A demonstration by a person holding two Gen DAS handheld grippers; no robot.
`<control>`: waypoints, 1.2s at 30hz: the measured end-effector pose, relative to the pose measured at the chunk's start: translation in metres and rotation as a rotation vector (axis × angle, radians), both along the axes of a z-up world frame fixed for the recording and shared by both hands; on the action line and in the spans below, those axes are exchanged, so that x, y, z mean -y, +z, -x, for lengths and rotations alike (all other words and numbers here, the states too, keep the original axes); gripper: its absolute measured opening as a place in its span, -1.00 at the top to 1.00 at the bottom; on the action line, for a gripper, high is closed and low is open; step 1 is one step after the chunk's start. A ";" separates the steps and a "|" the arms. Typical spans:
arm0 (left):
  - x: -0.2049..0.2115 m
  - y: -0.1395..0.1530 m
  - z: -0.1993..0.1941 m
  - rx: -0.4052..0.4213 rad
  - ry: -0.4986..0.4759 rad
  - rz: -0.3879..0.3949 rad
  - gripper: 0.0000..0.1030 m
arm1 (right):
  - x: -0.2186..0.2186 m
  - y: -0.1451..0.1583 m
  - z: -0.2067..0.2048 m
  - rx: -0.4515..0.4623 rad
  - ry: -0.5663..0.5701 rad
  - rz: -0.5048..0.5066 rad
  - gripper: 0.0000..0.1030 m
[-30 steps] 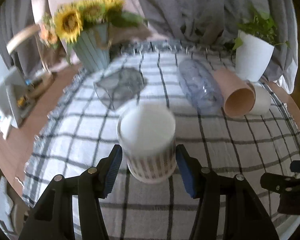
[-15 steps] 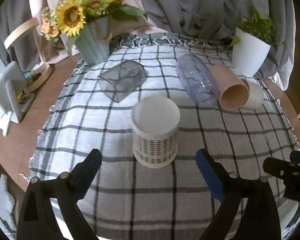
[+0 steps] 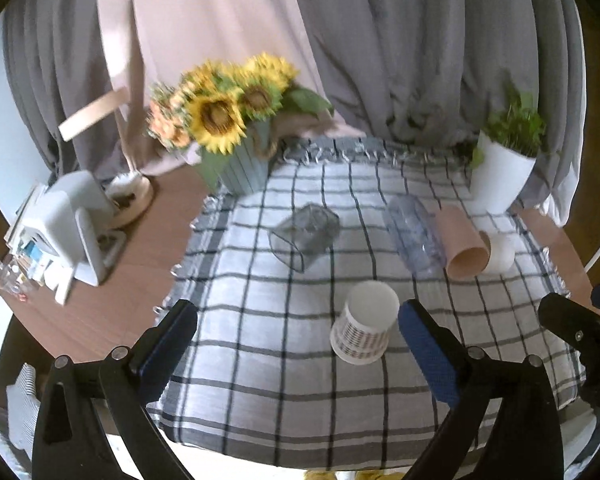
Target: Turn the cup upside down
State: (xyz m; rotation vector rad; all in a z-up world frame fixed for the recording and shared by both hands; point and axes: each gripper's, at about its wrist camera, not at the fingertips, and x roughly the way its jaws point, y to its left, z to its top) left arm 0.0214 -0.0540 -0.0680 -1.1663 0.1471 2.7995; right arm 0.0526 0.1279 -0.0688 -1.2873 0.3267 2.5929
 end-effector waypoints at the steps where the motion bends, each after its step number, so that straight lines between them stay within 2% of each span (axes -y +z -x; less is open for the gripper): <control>1: 0.003 0.005 -0.001 -0.007 0.001 -0.001 -0.99 | 0.004 0.005 -0.001 -0.017 0.005 -0.003 -0.83; 7: 0.018 0.022 -0.012 -0.044 -0.010 -0.002 -0.99 | 0.028 0.027 -0.016 -0.114 0.011 -0.034 -0.87; 10: 0.023 0.025 -0.014 -0.056 -0.017 -0.005 -0.99 | 0.035 0.030 -0.020 -0.133 0.004 -0.039 -0.88; 24: 0.037 0.032 -0.010 -0.090 -0.026 -0.016 -0.99 | 0.047 0.032 -0.018 -0.139 -0.017 -0.033 -0.89; 36: 0.041 0.032 -0.004 -0.085 -0.024 -0.024 -0.99 | 0.050 0.031 -0.012 -0.128 -0.020 -0.032 -0.89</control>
